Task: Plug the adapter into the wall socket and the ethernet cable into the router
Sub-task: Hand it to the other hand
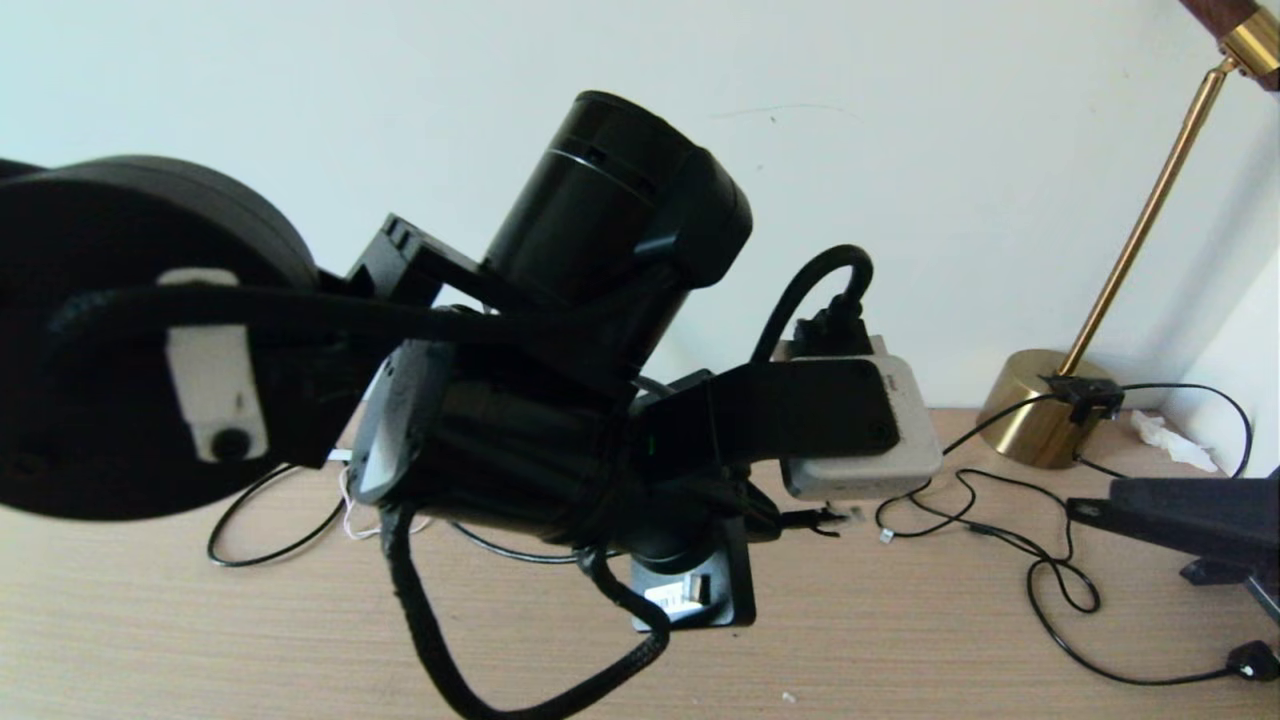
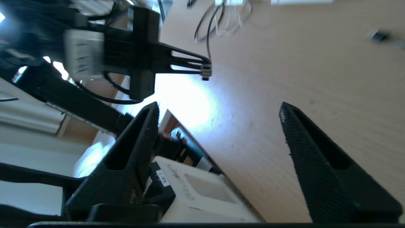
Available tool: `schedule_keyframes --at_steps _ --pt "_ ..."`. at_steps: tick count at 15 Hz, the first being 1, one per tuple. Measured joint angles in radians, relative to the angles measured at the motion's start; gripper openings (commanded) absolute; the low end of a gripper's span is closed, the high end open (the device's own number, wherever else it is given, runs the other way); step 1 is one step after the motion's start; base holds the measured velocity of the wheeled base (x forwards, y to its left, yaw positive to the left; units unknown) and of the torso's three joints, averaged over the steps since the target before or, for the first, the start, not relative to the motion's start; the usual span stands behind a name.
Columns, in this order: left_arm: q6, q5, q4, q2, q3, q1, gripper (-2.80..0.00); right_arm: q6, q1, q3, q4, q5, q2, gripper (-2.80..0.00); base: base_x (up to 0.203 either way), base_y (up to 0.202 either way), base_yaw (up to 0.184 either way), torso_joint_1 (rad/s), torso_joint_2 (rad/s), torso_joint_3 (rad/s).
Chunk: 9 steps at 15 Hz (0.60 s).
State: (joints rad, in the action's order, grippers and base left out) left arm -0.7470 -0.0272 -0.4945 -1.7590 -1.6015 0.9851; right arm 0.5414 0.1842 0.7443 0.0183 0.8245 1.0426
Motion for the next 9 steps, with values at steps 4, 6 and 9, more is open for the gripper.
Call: schedule_keyframes --at_steps 4,6,9 --pt "0.001 0.001 0.001 -0.038 -0.053 0.053 -2.8 -0.001 0.055 -0.009 0.002 -0.003 0.072 0.0 0.0 0.0 0.0 0.0 0.0 0.0" --pt "0.001 0.0 0.006 -0.061 -0.08 0.072 -2.8 -0.001 0.069 -0.017 0.003 -0.001 0.077 0.0 0.0 0.0 0.0 0.0 0.0 0.0" --pt "0.001 -0.001 0.011 -0.098 -0.115 0.087 -2.8 0.003 0.084 -0.024 0.028 0.0 0.081 0.0 0.0 0.0 0.0 0.0 0.0 0.0"
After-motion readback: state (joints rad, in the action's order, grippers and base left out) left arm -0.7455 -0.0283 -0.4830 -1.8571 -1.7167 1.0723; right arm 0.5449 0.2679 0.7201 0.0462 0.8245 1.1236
